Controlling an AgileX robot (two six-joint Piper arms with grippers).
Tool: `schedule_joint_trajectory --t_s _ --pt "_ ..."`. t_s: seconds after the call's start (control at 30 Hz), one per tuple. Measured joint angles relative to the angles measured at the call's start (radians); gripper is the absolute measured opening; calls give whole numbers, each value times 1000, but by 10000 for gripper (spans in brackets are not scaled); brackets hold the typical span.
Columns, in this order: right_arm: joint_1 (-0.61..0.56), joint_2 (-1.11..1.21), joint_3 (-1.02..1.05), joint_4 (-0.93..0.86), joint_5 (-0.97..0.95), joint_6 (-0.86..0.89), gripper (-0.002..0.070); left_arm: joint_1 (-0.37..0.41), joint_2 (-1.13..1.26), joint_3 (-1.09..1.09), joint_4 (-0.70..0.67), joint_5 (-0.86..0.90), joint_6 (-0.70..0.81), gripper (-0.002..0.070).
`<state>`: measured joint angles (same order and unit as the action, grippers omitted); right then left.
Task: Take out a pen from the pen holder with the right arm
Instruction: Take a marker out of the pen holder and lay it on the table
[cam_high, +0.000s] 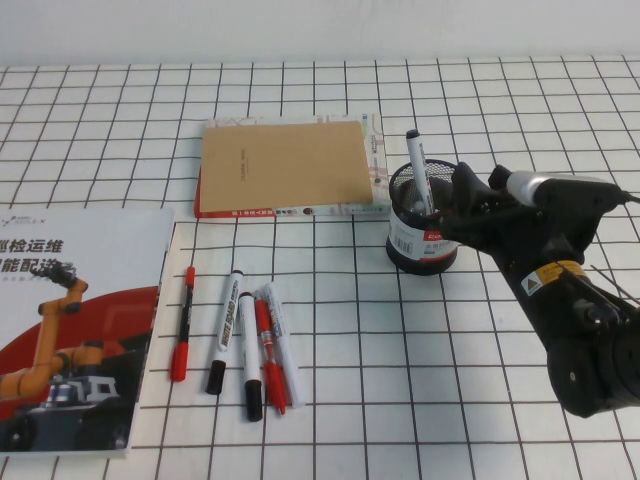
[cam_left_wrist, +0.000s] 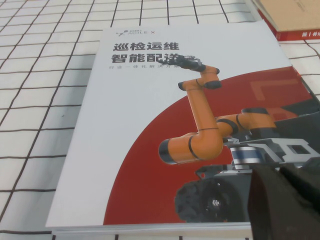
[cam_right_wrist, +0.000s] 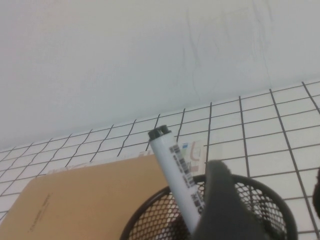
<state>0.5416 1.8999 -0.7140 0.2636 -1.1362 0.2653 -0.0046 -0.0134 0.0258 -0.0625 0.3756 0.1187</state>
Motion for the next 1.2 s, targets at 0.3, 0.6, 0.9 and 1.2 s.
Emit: schedule_joint_trajectory --t_s 0.3,0.6,0.9,1.2 --pt "0 2 0 25 0 1 231 0 0 0 0 0 0 -4" --pt "0 2 0 25 -11 4 21 0 0 0 0 0 0 -4" --pt "0 -28 -2 27 -6 0 0 0 0 0 0 0 0 -5" --pt "0 -196 -2 27 48 -102 -1 0 0 0 0 0 0 -4"
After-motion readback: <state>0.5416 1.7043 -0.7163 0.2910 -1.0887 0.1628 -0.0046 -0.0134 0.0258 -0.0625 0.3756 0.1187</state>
